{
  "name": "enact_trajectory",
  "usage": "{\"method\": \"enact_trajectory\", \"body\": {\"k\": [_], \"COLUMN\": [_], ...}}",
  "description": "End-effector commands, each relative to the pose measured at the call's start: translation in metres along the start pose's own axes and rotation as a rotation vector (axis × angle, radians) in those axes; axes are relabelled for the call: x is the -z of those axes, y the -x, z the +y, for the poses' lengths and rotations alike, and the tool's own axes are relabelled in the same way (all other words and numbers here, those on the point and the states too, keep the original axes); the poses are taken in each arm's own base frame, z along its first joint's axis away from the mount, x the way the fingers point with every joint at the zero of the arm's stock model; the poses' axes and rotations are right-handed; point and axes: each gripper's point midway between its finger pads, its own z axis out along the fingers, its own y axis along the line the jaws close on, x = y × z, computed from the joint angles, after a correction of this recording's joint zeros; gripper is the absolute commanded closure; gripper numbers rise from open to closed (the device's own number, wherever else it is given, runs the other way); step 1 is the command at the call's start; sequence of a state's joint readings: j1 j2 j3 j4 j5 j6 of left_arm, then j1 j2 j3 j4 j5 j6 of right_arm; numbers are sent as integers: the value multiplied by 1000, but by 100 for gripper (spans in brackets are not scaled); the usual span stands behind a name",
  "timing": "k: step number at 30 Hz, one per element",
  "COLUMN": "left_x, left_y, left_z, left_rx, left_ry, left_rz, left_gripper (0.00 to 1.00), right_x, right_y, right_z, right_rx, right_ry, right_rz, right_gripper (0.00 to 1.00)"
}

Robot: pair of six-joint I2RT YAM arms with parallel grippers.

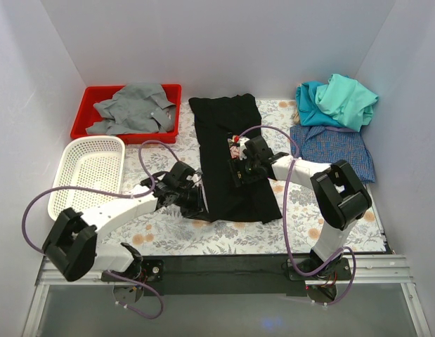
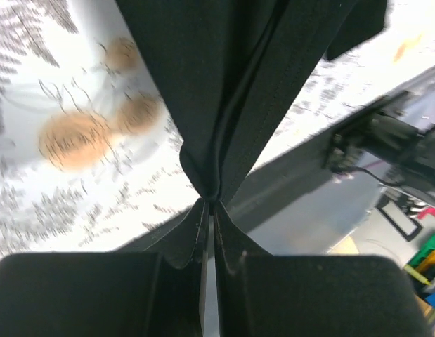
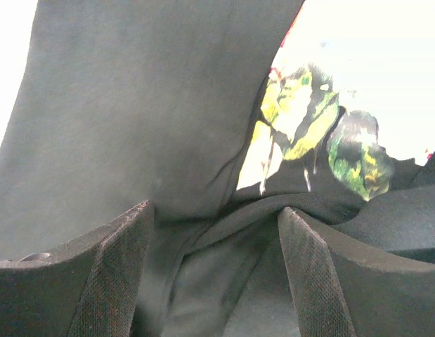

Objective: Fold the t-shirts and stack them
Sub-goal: Fold the tshirt

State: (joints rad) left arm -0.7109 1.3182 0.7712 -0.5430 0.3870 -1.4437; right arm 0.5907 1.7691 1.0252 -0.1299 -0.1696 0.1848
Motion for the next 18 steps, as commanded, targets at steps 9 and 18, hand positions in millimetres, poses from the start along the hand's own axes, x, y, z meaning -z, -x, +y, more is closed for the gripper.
{"method": "enact_trajectory", "body": {"k": [9,18], "left_x": [80,118], "left_y": [-18,12], "left_z": [-16,-12], "left_rx": [74,104], "left_ry": [12,145], "left_rz": [-89,-276], "left_gripper": [97,60], "right_x": [-11,-11], "right_y": [-61,-63], "right_z": [-26,-23], "right_rx": [-35,-26], "right_ry": [-146,-145], "right_rz": [162,165], "right_gripper": [23,23]}}
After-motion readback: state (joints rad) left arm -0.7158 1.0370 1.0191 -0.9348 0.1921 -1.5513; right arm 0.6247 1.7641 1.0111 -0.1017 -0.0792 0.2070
